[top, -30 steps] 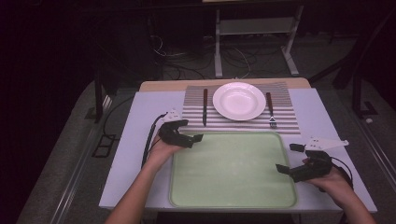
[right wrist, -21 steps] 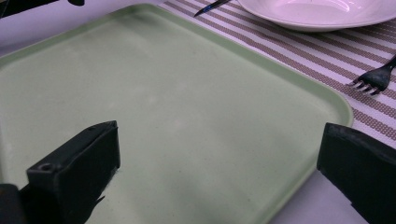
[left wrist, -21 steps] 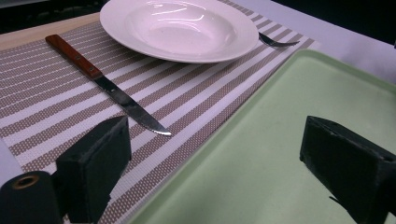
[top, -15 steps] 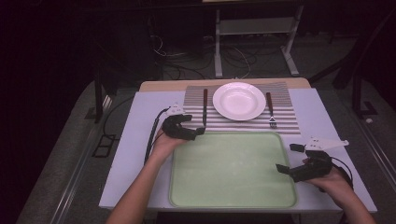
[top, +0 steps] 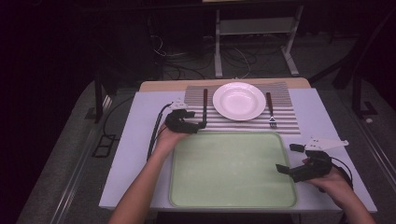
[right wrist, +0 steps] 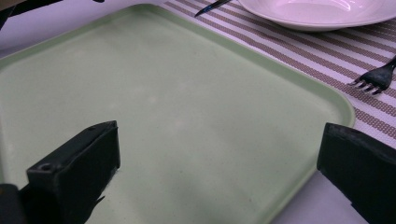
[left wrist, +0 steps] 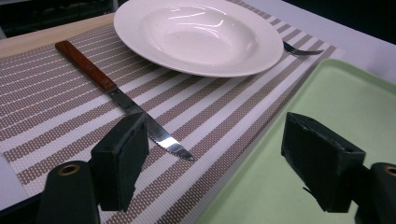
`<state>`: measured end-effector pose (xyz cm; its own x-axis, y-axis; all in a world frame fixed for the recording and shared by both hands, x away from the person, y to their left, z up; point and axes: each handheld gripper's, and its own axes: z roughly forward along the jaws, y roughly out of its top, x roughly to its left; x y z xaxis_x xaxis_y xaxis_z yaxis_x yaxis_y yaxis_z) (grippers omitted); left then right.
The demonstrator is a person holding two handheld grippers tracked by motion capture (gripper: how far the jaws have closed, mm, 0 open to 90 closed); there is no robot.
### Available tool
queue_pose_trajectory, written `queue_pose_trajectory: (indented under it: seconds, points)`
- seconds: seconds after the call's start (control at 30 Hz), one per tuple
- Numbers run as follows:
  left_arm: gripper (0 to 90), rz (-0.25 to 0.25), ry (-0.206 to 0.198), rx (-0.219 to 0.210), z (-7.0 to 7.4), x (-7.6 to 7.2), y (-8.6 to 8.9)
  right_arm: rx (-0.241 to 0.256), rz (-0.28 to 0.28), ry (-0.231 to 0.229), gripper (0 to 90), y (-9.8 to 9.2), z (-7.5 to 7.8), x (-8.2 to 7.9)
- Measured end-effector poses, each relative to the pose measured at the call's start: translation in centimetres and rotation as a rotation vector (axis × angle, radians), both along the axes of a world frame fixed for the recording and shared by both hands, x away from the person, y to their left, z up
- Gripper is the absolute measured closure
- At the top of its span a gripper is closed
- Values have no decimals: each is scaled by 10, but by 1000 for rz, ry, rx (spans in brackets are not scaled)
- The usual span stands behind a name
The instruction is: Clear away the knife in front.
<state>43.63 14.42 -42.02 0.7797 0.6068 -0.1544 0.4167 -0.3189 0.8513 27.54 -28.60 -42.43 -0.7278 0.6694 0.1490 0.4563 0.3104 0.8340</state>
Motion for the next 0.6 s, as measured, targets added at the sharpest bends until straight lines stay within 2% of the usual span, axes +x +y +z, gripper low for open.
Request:
queue_pose_trajectory:
  seconds: [0.27,0.4,0.6]
  points:
    - [400,9,6,18,-1,16,-3,3,-6,5,0,-1,0,0]
    - [508,24,2,43,-3,24,-6,4,-7,5,0,-2,0,0]
    - [677,27,20,90,-4,36,-10,6,-6,6,0,-2,0,0]
